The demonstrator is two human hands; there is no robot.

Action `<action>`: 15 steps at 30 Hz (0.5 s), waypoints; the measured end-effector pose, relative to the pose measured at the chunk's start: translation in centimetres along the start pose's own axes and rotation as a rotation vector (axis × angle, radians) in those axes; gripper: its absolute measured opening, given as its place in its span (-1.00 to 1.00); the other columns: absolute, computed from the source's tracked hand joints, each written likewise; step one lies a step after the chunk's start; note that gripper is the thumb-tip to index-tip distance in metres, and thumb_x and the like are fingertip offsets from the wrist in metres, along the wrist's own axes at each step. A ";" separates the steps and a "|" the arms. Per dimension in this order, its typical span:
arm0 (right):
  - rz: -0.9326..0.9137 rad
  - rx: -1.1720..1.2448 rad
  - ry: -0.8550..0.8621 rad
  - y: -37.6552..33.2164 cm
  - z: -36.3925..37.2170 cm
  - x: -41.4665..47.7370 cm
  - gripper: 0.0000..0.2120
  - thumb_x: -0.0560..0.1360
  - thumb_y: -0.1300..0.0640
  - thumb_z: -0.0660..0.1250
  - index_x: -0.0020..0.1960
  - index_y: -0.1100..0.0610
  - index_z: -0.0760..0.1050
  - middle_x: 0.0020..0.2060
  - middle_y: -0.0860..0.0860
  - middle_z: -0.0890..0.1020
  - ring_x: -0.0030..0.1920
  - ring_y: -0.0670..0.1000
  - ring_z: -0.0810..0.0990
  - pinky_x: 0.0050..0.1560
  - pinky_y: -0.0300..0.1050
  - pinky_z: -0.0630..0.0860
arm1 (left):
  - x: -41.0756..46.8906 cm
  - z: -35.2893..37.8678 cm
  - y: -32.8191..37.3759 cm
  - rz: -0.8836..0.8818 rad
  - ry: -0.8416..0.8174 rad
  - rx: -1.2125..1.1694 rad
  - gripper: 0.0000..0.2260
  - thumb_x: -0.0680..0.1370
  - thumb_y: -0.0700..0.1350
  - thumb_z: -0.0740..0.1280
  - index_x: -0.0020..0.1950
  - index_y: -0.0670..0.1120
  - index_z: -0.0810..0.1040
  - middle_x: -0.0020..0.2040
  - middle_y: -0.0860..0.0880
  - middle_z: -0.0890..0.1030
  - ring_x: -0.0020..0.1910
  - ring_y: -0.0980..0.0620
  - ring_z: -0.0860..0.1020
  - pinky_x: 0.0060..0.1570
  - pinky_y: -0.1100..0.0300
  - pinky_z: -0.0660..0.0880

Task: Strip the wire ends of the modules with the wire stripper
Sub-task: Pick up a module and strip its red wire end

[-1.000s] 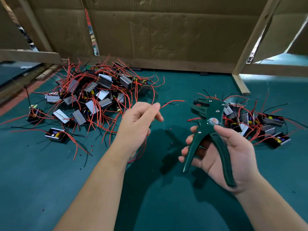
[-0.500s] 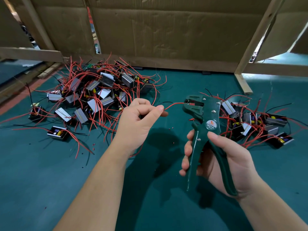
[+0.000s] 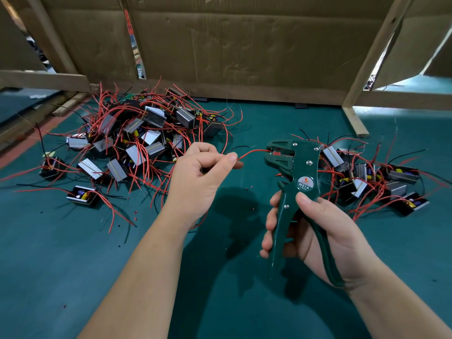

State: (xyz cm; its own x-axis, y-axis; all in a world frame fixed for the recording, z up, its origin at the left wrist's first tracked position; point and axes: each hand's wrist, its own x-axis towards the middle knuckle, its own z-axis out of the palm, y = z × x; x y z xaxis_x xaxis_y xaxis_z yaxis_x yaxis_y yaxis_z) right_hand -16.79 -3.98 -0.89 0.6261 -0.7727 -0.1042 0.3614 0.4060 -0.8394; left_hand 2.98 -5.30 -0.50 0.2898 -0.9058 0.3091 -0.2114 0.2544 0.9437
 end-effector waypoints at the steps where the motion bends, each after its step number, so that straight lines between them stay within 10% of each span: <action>1: 0.002 -0.004 0.007 0.0 0.0 0.0 -0.48 0.25 -0.11 0.56 0.00 0.24 0.54 -0.24 0.25 0.56 -0.32 0.23 0.59 -0.23 0.17 0.55 | 0.0 0.0 0.0 0.003 -0.005 0.002 -0.83 0.52 -0.12 0.38 -0.23 0.07 0.68 -0.16 0.03 0.35 -0.27 0.13 0.37 -0.26 0.23 0.25; 15: 0.031 -0.033 0.092 0.1 0.2 0.3 -0.60 0.34 -0.14 0.35 -0.10 0.20 0.56 -0.30 0.23 0.55 -0.38 0.22 0.57 -0.30 0.13 0.55 | -0.2 0.1 0.2 -0.006 -0.060 0.002 -0.89 0.46 -0.08 0.42 -0.26 0.06 0.68 -0.18 0.06 0.37 -0.29 0.18 0.39 -0.27 0.28 0.26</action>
State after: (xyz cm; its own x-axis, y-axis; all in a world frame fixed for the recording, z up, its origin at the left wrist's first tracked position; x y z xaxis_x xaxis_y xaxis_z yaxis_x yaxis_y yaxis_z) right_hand -16.45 -4.04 -0.92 0.5702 -0.8020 -0.1780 0.3185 0.4155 -0.8520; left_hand 2.83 -5.09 -0.35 0.2342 -0.9260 0.2960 -0.2120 0.2485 0.9451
